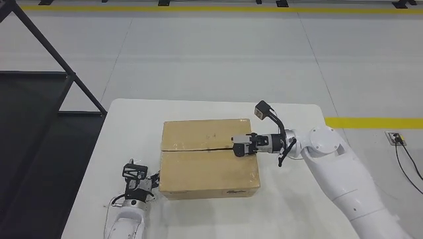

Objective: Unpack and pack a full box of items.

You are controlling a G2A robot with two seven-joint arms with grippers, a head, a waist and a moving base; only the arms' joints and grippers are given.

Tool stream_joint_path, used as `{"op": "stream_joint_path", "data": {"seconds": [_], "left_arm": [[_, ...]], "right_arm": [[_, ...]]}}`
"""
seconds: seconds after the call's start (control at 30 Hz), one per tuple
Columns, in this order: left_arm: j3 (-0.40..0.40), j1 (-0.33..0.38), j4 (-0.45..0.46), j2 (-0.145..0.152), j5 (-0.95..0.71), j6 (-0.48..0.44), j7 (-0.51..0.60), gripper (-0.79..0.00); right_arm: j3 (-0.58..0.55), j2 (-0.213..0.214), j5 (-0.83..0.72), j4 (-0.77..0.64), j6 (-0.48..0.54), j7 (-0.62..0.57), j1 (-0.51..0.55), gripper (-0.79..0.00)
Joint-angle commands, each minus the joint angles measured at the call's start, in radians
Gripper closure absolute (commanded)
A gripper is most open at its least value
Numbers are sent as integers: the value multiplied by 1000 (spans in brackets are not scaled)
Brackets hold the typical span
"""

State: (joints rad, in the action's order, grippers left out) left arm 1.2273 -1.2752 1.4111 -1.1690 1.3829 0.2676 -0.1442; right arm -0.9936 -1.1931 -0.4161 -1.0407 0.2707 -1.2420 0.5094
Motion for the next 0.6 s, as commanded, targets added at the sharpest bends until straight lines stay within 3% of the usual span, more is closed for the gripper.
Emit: {"op": "stream_joint_path", "data": {"seconds": [0.0, 0.33, 0.57], "left_arm": [[-20, 25, -28, -8, 31, 36, -5, -785], [-85, 130, -184, -44, 164, 227, -41, -785], [-68, 168, -253, -64, 149, 317, -83, -785]], "right_arm": [[-2, 1, 1, -2, -1, 0, 2, -785], [-10, 4, 7, -19, -5, 5, 14, -785], [-11, 4, 12, -30, -13, 8, 15, -785]]}}
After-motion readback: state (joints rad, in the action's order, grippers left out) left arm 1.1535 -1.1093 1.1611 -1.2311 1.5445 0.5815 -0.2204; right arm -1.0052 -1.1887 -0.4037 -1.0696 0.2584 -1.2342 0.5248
